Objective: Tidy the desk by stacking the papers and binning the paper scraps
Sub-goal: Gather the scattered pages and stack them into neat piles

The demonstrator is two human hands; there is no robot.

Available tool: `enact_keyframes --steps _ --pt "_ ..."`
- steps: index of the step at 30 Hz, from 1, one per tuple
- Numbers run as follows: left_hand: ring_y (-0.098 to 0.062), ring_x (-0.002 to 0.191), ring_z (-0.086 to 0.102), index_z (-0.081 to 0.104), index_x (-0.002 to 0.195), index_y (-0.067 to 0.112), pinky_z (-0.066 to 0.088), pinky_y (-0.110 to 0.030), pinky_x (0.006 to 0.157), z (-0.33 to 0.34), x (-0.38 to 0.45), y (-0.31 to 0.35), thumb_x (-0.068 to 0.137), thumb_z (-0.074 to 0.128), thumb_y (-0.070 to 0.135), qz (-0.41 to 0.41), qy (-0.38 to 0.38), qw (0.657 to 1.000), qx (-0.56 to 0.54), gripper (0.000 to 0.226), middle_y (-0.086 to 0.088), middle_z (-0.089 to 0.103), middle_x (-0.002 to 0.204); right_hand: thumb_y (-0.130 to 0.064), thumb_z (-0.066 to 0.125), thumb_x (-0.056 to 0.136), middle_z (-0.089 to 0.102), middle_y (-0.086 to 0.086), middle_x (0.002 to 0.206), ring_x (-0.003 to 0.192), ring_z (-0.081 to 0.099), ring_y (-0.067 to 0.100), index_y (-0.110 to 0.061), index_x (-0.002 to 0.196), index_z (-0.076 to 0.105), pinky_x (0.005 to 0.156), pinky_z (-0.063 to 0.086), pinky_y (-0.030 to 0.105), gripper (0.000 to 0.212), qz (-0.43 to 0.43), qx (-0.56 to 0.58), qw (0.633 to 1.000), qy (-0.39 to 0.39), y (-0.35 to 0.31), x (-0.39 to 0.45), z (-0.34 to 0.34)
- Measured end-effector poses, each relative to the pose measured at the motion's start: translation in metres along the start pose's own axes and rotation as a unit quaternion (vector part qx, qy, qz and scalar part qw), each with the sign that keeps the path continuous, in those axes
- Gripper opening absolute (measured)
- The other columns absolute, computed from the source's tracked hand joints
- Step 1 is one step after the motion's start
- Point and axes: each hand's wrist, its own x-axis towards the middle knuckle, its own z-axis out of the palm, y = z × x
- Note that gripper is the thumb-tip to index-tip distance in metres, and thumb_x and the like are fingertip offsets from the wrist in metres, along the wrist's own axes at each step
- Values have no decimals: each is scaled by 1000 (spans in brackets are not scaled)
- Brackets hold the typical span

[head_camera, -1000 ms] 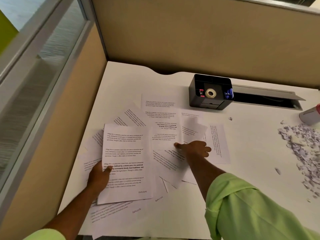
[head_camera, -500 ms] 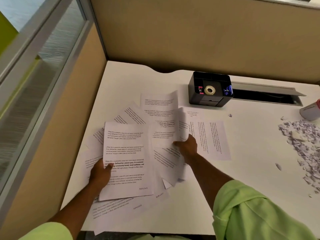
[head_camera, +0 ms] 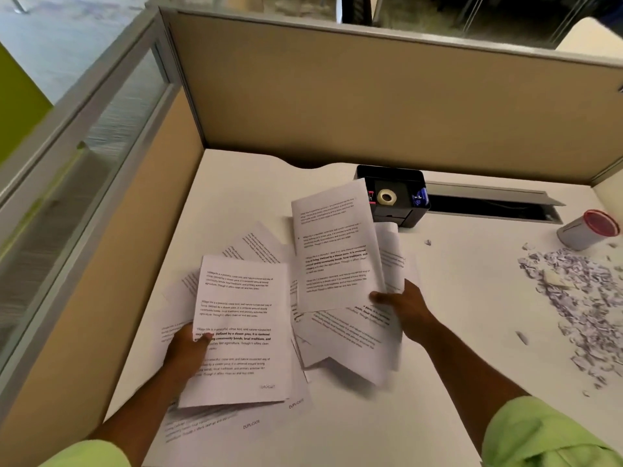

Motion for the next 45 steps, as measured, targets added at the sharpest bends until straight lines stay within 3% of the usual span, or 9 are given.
enact_keyframes --steps 9,13,18,23,26,30,32,39,45 --pt "-33 111 60 58 132 10 48 -47 99 15 -19 18 98 56 8 3 8 990 -143 35 -12 64 124 -3 87 72 77 15 105 90 76 38 -7 116 66 77 62 58 49 63 -74 995 -10 55 -30 -95" --pt "-34 115 58 58 132 10 44 -50 104 40 -33 24 97 58 7 -5 -10 983 -184 35 -13 63 125 -30 91 65 77 11 104 87 77 31 -12 118 63 74 64 49 63 41 -76 996 16 73 -36 -109" --pt "-32 111 62 59 131 10 47 -50 102 84 -59 35 95 60 7 -4 -43 985 -170 36 -12 66 123 -34 81 87 69 0 110 91 73 24 -30 130 36 76 62 40 63 44 -93 989 103 83 -41 -116" --pt "-31 112 60 58 131 9 47 -44 101 120 -81 40 96 59 10 -6 -44 991 -123 35 -11 64 124 -42 83 79 65 2 113 86 73 22 -39 132 37 77 64 47 71 13 -202 970 137 92 -34 -135" --pt "-32 112 61 58 131 10 47 -47 101 135 -86 37 96 59 9 -18 -38 993 -113 35 -12 64 127 -41 80 84 51 0 117 96 63 21 -28 127 50 84 57 41 54 28 -296 943 150 89 -31 -140" --pt "-33 112 60 58 131 9 48 -45 100 151 -91 37 96 59 9 -31 -18 994 -102 35 -13 64 127 -42 75 89 63 -1 104 88 58 16 -20 95 67 74 44 29 24 7 -364 919 150 83 -28 -153" --pt "-34 114 59 57 131 8 47 -46 101 156 -94 38 96 58 8 -35 -8 995 -92 35 -14 63 128 -42 75 89 62 -4 99 87 61 17 -22 87 64 73 44 29 23 -1 -355 922 154 83 -25 -161" --pt "-38 117 57 56 133 6 45 -42 98 159 -95 43 97 57 9 -37 20 998 -50 36 -18 61 130 -29 55 103 70 2 102 93 67 26 -17 106 62 83 55 41 14 -54 -264 946 182 74 -12 -188" --pt "-38 115 57 58 131 6 45 -42 98 154 -91 42 96 58 10 -36 27 998 -48 35 -18 62 129 -31 60 96 73 5 103 98 70 28 -16 106 69 91 57 50 20 -46 -111 965 233 68 5 -216"
